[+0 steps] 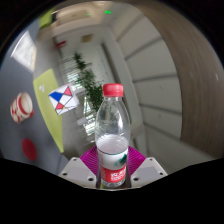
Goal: Pour water
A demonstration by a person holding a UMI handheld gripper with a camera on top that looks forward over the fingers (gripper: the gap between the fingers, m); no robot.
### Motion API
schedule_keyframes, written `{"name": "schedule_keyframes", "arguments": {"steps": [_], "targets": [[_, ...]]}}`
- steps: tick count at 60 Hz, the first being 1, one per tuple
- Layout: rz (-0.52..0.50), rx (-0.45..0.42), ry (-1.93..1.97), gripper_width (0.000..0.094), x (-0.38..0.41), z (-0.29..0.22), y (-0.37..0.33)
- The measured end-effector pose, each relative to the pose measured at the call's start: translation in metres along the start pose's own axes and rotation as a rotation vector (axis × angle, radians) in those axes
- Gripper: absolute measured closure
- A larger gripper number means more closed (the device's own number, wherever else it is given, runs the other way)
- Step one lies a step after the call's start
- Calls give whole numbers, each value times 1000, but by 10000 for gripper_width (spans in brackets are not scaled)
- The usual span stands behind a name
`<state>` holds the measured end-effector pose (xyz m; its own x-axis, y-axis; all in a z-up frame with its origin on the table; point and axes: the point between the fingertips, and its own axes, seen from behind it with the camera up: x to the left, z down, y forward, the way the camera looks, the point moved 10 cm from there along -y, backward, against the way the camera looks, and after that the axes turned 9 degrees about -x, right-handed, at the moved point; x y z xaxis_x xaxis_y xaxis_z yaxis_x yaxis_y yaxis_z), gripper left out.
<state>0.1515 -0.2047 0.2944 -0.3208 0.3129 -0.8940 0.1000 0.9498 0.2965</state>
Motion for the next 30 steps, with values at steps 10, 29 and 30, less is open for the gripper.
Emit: {"name": "schedule_keyframes", "arguments": {"steps": [10, 29, 30], "targets": [[-53, -165, -460, 605, 60, -39, 63], [-171, -382, -996, 605, 165, -51, 99], [-175, -378, -994, 605, 167, -50, 99]]}}
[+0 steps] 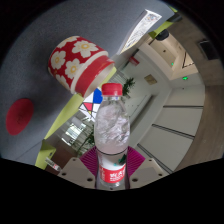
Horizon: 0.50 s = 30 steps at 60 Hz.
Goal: Pour water
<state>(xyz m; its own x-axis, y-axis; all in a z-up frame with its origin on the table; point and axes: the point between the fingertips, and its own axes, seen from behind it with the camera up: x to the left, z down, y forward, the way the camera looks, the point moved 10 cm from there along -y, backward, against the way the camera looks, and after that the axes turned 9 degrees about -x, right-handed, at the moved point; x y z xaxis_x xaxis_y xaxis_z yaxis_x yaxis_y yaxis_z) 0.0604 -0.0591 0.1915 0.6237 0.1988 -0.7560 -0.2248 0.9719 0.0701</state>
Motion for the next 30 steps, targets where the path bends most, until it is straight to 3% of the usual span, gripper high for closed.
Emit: {"name": "schedule_keyframes", "arguments": {"steps": [6, 15, 30], "targets": [[-16, 0, 28, 604, 1, -3, 1], [79, -12, 217, 604, -19, 18, -10], [178, 25, 1258, 604, -71, 71, -43]]}}
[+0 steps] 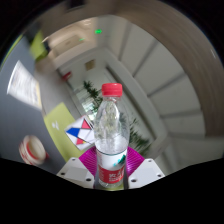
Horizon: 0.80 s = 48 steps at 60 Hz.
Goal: Pour water
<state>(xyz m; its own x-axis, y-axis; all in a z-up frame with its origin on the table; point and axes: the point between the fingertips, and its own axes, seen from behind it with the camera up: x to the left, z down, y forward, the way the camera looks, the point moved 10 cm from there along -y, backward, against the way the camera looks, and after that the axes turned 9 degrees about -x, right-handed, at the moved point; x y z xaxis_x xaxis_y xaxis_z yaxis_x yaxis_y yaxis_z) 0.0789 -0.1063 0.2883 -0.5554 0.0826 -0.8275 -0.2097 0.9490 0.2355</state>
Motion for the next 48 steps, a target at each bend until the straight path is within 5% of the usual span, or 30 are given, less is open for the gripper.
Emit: {"name": "schedule_keyframes", "arguments": {"steps": [13, 23, 38, 43, 48], "targets": [[-52, 196, 711, 603, 42, 20, -12], [-95, 332, 879, 604, 73, 90, -28], [-141, 417, 928, 599, 131, 125, -46], [-107, 372, 932, 597, 130, 125, -47], [-95, 378, 951, 499, 131, 126, -50]]}}
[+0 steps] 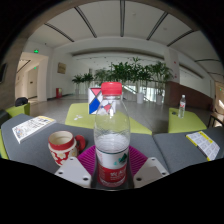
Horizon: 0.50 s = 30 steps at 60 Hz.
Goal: Pour water
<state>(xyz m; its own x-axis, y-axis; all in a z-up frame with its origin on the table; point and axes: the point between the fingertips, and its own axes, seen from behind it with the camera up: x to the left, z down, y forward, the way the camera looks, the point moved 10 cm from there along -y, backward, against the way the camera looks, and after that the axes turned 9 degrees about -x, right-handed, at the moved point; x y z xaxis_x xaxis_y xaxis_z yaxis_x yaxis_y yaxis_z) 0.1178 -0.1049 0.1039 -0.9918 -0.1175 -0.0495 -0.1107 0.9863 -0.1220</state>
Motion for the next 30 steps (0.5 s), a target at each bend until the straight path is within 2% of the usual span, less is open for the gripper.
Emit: {"name": "schedule_keyframes", "arguments": {"steps": [6, 11, 14, 18, 30], "targets": [[-2, 41, 20, 370, -2, -1, -1], [4, 89, 33, 70, -4, -3, -10], [16, 108, 20, 110, -5, -5, -19], [30, 111, 2, 68, -4, -12, -36], [64, 147, 12, 89, 14, -48, -133]]}}
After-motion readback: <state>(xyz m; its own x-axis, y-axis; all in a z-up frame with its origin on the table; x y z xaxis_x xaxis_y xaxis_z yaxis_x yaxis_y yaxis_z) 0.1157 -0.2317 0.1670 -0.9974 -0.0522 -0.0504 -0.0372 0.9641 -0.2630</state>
